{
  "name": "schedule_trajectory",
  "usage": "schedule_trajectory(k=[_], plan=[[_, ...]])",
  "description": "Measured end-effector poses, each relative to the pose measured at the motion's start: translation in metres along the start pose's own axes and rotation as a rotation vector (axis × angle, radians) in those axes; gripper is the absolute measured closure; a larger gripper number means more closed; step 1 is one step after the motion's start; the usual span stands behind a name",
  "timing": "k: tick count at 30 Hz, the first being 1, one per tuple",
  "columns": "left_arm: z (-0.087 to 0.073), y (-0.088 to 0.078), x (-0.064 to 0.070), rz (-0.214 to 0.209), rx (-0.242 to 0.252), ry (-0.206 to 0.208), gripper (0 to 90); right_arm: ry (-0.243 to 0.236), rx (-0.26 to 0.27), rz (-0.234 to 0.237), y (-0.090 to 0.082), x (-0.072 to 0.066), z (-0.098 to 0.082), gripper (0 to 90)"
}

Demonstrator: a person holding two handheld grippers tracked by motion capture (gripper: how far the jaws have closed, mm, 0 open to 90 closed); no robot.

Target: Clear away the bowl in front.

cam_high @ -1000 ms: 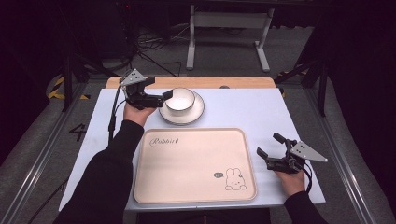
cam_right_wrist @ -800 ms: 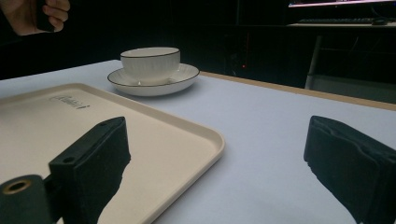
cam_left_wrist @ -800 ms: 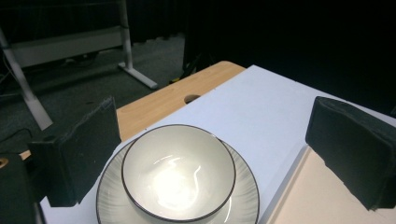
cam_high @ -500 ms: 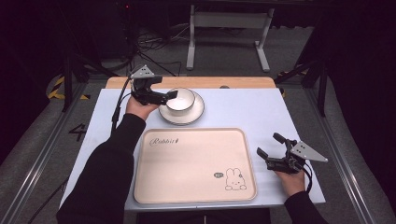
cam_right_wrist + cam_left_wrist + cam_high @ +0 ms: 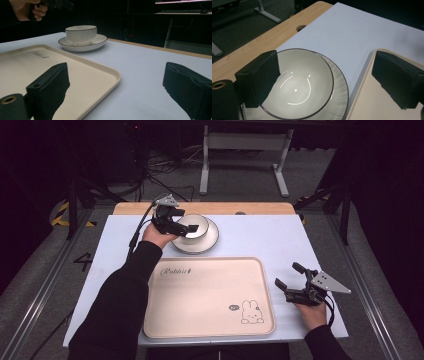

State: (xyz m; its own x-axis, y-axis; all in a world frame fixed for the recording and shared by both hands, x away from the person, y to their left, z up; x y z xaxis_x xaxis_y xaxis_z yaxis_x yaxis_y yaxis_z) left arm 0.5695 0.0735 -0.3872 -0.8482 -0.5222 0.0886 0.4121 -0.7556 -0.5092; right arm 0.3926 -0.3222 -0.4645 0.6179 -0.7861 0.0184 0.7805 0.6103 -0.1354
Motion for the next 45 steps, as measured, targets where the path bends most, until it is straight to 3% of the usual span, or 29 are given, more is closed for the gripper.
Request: schedule_trajectory(k=[7,20,22,27,30,33,35,36,45], plan=[[-0.005,0.010,-0.001,-0.005,-0.039,-0.001,9.7,-0.002,-0.001,0.001,0.000,0.000,0.000,7.2],[-0.014,0.034,0.006,0.006,-0.121,0.038,10.7,0.001,0.000,0.000,0.000,0.000,0.000,7.3],[-0.015,0.036,0.006,0.001,-0.123,0.046,11.7,0.002,0.000,0.000,0.000,0.000,0.000,7.2],[-0.022,0.044,0.004,0.001,-0.166,0.017,16.1,0.002,0.002,0.002,0.000,0.000,0.000,7.3],[-0.025,0.047,0.004,0.001,-0.189,0.035,19.1,0.003,0.002,0.002,0.000,0.000,0.000,7.3],[-0.026,0.050,0.007,0.010,-0.211,0.033,25.1,0.003,0.003,0.003,0.000,0.000,0.000,7.3],[-0.027,0.051,0.007,0.008,-0.231,0.067,30.7,0.002,0.002,0.002,0.000,0.000,0.000,7.3],[-0.028,0.052,0.009,0.019,-0.237,0.053,33.0,0.002,0.002,0.002,0.000,0.000,0.000,7.2],[-0.031,0.055,0.013,0.065,-0.322,0.153,60.0,0.002,0.002,0.003,0.000,0.000,0.000,7.3]])
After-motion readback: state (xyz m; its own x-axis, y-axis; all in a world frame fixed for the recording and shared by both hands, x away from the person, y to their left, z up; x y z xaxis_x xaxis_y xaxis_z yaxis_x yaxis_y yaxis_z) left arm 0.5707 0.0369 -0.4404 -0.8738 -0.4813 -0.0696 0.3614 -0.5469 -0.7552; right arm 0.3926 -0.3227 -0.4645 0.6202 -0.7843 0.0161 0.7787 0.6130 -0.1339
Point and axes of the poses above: each handheld gripper's, and its own axes: y roughly forward along the jaws, z roughly out of its top, x roughly to its right, the point moved 5 cm from there along y, roughly forward along the jaws
